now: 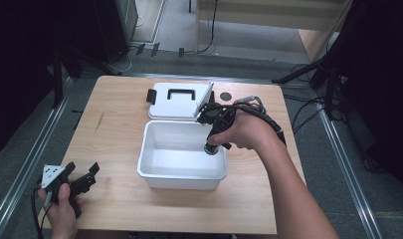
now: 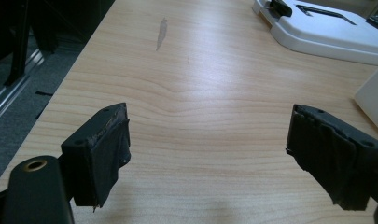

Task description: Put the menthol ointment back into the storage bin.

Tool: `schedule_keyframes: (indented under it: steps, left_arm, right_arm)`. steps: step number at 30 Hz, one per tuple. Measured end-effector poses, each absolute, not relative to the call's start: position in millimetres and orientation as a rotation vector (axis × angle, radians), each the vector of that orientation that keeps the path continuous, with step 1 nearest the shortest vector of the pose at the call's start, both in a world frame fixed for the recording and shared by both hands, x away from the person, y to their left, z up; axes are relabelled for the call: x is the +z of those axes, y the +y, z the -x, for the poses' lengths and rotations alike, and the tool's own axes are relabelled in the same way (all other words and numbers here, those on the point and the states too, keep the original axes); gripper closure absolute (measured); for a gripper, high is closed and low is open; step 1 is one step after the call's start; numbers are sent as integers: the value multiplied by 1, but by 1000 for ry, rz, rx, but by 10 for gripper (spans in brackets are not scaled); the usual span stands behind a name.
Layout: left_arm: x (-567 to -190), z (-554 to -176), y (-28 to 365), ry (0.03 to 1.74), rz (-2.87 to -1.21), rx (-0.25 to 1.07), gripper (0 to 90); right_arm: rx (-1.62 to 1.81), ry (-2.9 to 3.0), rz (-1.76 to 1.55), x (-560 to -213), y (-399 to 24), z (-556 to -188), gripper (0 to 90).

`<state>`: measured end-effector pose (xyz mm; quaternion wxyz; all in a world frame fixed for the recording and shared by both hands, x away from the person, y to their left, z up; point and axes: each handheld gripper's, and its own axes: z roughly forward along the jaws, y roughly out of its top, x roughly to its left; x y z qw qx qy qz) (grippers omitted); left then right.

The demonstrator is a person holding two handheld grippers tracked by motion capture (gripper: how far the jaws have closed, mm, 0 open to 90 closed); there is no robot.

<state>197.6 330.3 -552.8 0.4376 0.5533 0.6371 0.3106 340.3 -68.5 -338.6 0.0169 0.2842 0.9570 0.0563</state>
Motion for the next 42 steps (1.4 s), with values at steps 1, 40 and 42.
schedule_keyframes:
  steps: [1,40,42]
  left_arm:
    - [-553,-198,330,1585,-1377,770,140]
    - [-553,-198,330,1582,-1387,773,140]
    - [-553,-198,330,1583,-1386,772,140]
  right_arm:
    - [176,2979,-878,-340,-67,-341,514]
    - [71,3052,-704,-430,-51,-346,513]
    - [52,3047,-657,-434,-50,-345,513]
